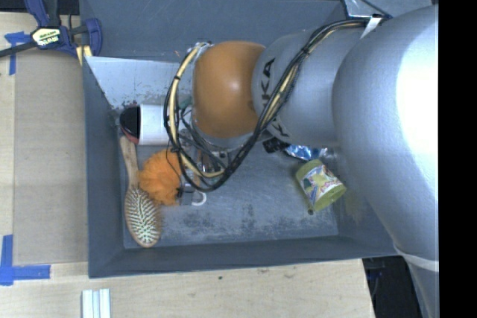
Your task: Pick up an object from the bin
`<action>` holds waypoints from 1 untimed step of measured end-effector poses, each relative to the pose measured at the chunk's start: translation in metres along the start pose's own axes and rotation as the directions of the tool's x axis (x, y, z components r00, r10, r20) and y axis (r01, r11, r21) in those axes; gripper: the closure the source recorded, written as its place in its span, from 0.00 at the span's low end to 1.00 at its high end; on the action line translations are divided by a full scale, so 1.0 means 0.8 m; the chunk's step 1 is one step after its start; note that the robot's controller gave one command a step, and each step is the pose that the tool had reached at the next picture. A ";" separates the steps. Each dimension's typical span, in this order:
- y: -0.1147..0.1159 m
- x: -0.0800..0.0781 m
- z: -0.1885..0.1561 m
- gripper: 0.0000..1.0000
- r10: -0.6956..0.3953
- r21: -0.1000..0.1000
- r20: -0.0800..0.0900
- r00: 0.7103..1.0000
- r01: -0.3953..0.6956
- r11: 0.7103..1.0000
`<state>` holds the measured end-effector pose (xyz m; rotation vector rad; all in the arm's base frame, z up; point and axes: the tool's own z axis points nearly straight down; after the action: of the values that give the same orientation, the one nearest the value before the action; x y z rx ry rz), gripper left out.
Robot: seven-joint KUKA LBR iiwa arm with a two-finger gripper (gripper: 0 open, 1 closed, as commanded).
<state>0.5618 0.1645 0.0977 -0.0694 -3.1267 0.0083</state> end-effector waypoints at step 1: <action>0.003 -0.002 -0.006 1.00 -0.002 -0.003 0.009 1.000 0.002 1.000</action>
Offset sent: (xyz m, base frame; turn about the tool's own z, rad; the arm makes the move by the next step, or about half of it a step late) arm 0.0000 0.0000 0.0000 0.0000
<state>0.5638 0.1670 0.1025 -0.0662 -3.1357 0.0044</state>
